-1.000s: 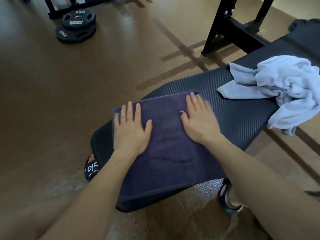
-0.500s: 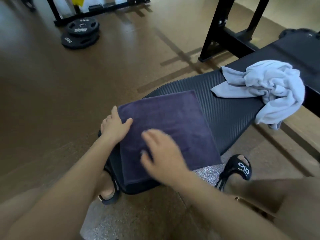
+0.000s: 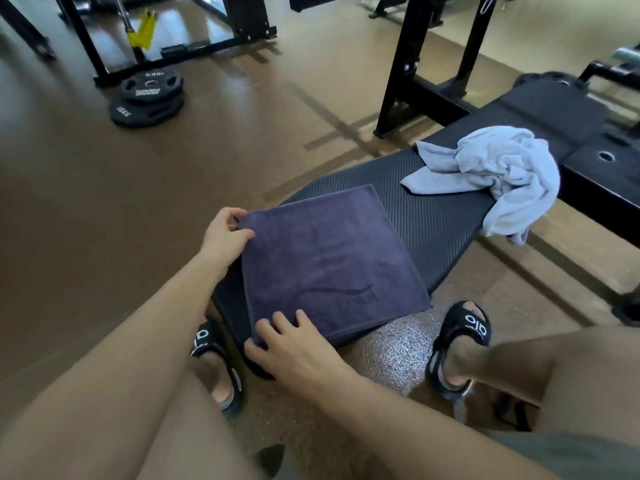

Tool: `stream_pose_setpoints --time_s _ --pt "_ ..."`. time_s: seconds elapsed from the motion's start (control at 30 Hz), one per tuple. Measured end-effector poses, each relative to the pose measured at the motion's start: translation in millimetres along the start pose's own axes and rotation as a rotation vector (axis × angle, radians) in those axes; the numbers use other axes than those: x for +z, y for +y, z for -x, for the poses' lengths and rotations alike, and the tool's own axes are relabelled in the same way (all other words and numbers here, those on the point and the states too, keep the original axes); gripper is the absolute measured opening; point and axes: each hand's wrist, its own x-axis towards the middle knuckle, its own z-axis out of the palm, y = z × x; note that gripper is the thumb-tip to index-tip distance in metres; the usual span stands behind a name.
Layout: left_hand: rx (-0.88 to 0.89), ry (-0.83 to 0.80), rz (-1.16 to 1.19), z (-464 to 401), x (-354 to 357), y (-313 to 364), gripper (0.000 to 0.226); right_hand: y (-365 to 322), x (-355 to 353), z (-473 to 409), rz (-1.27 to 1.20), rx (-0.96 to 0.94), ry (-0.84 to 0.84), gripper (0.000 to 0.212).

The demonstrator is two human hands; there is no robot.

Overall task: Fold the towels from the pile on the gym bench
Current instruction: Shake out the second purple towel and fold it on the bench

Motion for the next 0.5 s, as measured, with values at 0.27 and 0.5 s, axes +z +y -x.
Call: stream_pose_setpoints --time_s 0.27,0.5 --pt "-0.038 -0.018 0.039 -10 -8 7 0.019 3 -25 0 0.031 -0.078 -0.046 0.035" --pt "0.088 -0.012 0.021 -9 -3 32 0.018 3 -35 14 -0.334 0.290 0.152 0.035"
